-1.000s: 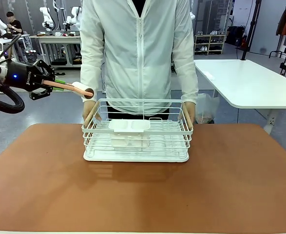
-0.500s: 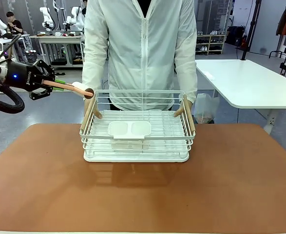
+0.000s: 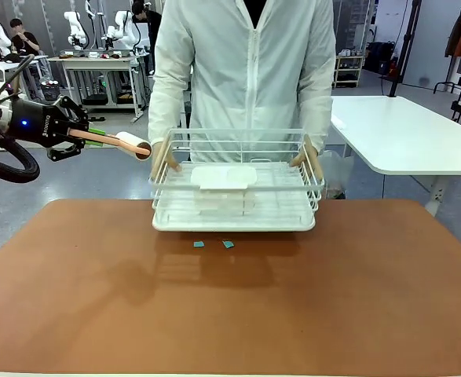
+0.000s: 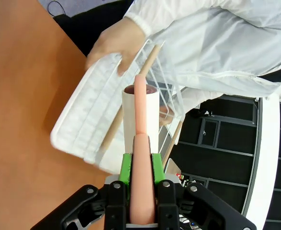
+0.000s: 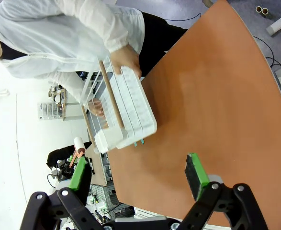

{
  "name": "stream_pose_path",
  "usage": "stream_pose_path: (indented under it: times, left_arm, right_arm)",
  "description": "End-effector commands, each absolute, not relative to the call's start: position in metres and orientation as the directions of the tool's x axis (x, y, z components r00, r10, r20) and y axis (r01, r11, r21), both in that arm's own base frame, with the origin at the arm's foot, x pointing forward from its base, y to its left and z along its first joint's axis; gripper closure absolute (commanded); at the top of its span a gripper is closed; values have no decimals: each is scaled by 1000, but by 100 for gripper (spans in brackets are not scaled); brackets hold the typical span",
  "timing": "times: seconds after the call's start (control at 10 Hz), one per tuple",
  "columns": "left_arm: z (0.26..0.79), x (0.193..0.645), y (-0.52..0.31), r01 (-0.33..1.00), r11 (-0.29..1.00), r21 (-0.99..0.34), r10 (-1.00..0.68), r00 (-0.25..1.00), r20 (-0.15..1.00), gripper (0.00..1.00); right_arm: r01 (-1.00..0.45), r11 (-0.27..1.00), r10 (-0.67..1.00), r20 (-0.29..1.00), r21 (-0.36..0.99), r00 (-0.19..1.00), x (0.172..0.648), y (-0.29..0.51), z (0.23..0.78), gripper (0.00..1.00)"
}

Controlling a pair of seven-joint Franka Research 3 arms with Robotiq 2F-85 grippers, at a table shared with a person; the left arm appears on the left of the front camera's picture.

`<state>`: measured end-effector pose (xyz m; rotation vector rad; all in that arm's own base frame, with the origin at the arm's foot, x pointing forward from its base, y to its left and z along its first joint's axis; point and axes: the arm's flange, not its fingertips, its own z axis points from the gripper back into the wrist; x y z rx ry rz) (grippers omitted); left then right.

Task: Clean the table.
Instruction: Clean the table with the Lint Roller when the human lifts the Dish drying rack.

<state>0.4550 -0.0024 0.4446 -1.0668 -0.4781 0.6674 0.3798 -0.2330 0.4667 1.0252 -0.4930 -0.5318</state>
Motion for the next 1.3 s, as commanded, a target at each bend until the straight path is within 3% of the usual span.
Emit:
stream_pose_path:
  times: [0.0, 0.9, 1.0, 1.1, 1.2]
  left_arm:
    - [446, 456, -3, -261, 321, -910, 702, 711, 44, 93]
    - [446, 456, -3, -261, 321, -910, 702, 711, 44, 93]
    - [445, 455, -2, -265, 321, -909, 702, 711, 41, 79]
    - [459, 451, 2, -115, 532, -839, 562, 789, 249, 79]
    - [482, 452, 11, -18, 654, -756, 408, 851, 332, 79]
  right_arm:
    - [161, 413, -620, 147, 897, 771, 379, -231, 467, 0]
    - [161, 413, -620, 147, 897, 771, 379, -231, 467, 0]
    - [161, 413, -620, 147, 897, 771, 379, -231, 467, 0]
    - [161, 413, -620, 147, 897, 771, 379, -231, 467, 0]
    - [161, 413, -620, 147, 897, 771, 379, -231, 467, 0]
